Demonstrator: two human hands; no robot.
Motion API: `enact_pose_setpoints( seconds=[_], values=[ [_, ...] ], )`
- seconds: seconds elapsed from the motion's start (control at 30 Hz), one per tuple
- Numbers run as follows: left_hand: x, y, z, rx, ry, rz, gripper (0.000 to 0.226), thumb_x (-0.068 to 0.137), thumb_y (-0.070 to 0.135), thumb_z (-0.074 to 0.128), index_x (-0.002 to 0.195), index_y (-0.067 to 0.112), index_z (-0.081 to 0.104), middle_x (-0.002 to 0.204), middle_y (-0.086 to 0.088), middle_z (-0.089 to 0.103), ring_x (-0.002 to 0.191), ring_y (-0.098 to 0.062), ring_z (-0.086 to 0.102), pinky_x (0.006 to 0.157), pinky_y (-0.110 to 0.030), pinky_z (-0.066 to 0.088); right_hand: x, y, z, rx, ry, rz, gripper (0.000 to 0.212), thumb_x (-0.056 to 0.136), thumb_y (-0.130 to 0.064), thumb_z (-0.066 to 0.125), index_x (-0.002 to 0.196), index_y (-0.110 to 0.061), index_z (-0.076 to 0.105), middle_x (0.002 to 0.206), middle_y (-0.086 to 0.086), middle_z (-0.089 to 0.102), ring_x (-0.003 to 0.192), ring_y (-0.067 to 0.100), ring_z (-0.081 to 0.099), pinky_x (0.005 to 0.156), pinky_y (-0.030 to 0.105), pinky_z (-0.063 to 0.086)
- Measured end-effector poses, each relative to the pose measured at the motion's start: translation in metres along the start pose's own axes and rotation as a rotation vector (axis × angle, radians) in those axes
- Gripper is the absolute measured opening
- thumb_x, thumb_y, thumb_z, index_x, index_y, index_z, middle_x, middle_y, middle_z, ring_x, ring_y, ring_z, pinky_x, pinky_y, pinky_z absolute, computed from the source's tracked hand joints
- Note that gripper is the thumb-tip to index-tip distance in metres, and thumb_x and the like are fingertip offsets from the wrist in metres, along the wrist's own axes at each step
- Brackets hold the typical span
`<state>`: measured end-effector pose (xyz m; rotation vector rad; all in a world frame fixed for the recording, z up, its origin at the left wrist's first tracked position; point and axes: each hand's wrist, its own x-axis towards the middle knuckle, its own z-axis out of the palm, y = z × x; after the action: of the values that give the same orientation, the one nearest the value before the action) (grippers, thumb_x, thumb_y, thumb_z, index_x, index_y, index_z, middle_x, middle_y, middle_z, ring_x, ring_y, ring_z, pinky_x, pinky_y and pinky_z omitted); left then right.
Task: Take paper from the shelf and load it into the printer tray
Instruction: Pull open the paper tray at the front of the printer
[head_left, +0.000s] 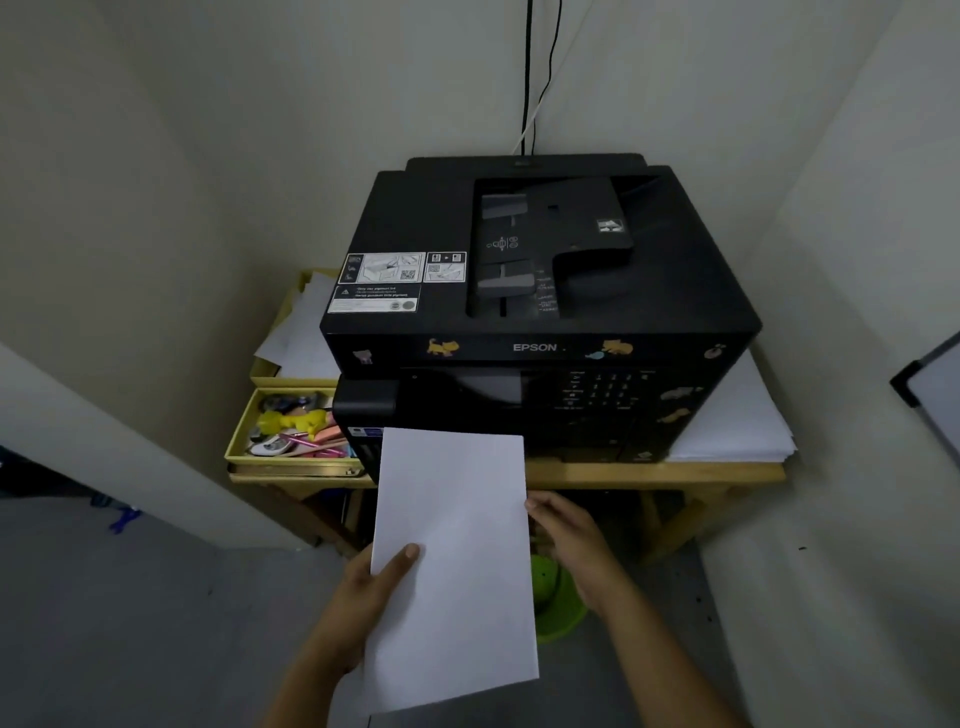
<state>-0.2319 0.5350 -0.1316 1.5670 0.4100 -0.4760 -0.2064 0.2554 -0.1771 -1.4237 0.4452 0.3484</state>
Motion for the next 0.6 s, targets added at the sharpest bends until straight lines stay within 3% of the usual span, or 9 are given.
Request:
enact_pose_setpoints(
  seconds=[0.17,0.3,0.43,0.6],
  values=[
    [0.003,-0.013,-0.005,0.041,0.071,-0.033,0.017,0.097,0.04,0.07,0.112,0.031,0.071,0.093,0.005,0.084,0.091,-0.022,0.078,0.071,-0.033,0.06,0.033,0.009,0.003,0.135,0.151,-0.108,0.019,0.108,-0.028,0.066,0.123,-0.022,0.076,0.123,-0.001,0.081,0.119,0.023,0.076,0.101,0.043,0.062],
    [0.006,-0.018,-0.005,0.047,0.104,-0.036,0.008,0.099,0.04,0.068,0.105,0.036,0.066,0.095,0.007,0.078,0.09,-0.019,0.074,0.065,-0.029,0.056,0.062,0.0,0.014,0.358,0.228,-0.146,0.041,0.101,-0.032,0.075,0.138,-0.018,0.068,0.132,0.002,0.077,0.122,0.02,0.074,0.107,0.039,0.057],
    [0.016,-0.023,-0.008,0.042,0.114,-0.022,0.013,0.098,0.04,0.069,0.11,0.033,0.068,0.097,0.004,0.08,0.091,-0.022,0.076,0.066,-0.031,0.057,0.087,-0.009,0.027,0.594,0.296,-0.108,0.038,0.101,-0.027,0.076,0.132,-0.009,0.067,0.133,0.014,0.073,0.125,0.024,0.071,0.112,0.039,0.054],
    [0.024,-0.026,-0.007,0.025,0.071,-0.004,0.011,0.099,0.038,0.067,0.109,0.034,0.065,0.104,0.001,0.077,0.095,-0.025,0.073,0.068,-0.034,0.056,0.099,-0.004,0.035,0.766,0.315,-0.114,0.052,0.097,-0.027,0.08,0.141,-0.004,0.062,0.134,0.017,0.073,0.125,0.026,0.071,0.116,0.04,0.053]
  ],
)
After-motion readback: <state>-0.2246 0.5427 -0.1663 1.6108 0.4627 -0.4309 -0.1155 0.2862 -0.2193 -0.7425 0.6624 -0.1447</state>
